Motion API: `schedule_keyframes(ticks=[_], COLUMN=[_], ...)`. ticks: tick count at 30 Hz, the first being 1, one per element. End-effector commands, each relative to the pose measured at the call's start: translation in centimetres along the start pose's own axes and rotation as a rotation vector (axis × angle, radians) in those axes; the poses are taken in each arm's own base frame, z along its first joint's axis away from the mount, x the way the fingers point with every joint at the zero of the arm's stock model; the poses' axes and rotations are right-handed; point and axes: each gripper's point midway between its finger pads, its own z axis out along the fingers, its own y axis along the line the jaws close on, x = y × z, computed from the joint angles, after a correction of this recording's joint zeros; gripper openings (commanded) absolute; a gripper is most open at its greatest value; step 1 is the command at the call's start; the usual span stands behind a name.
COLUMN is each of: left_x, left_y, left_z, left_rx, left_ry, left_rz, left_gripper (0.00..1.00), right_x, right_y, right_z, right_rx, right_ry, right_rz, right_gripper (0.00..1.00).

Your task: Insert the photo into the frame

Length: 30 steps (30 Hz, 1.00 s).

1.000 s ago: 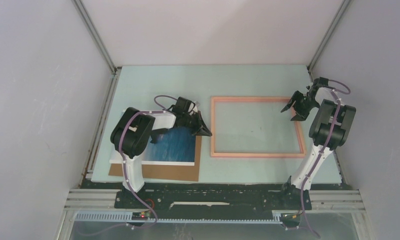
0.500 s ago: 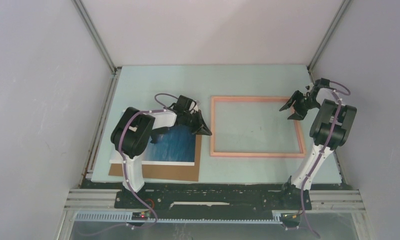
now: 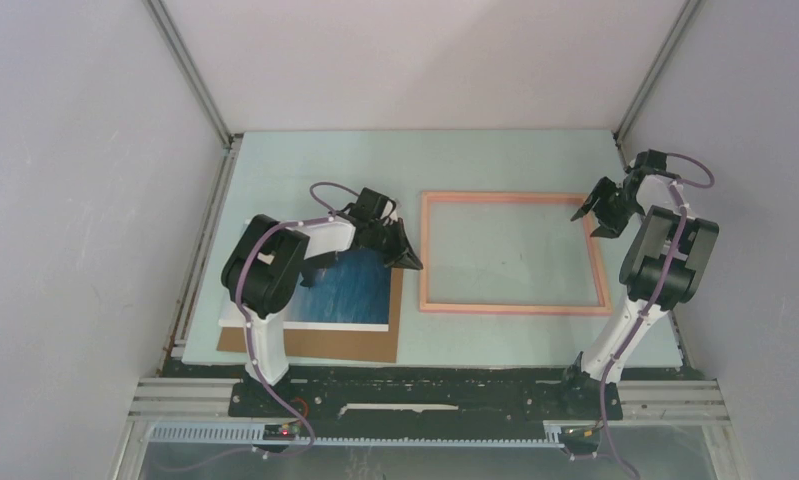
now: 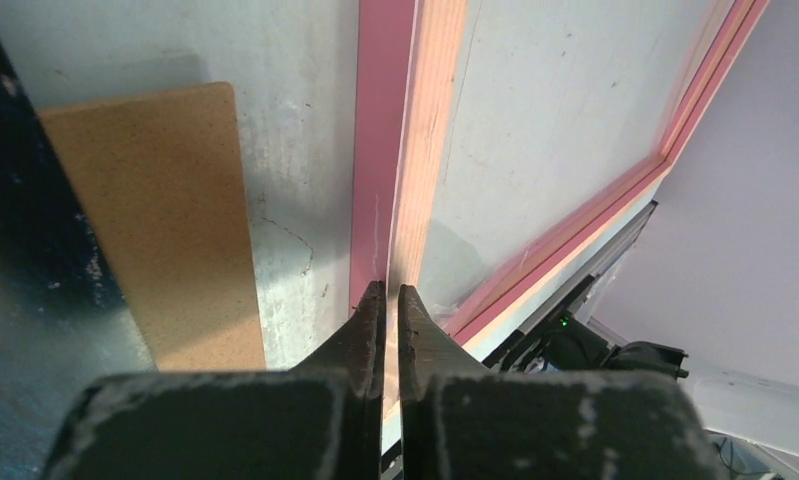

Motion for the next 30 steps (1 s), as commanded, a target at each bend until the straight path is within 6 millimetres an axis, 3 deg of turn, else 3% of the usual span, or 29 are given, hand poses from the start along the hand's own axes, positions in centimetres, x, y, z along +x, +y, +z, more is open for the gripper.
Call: schedule_keyframes(ticks=[1, 4, 17, 30], left_x=[-1.6, -1.5, -1.3, -1.3], left_y=[1.5, 2.4, 2.8, 2.8], left_z=[-1.5, -1.7, -1.9, -1.7], left_rx=[-0.070, -0.090, -0.087, -0.075], left_ry=[-0.098, -0.106, -0.104, -0.098], left_rz=[0.019, 0.005, 0.003, 0.007], left_gripper=[0.00, 0.00, 0.00, 0.00], right_x=[-0.6, 0.0, 1.7, -3.9], right_y=[0.4, 0.8, 2.8, 4.1], right_z=[-0.8, -0.3, 1.8, 4.0], right_rx=[-0.006, -0.011, -0.153, -0.253], right_ry=[-0.020, -0.009, 0.102, 0.047], right_rz=[-0.004, -0.020, -0.021, -0.033], right_gripper=[0.70, 0.71, 0.73, 0.73])
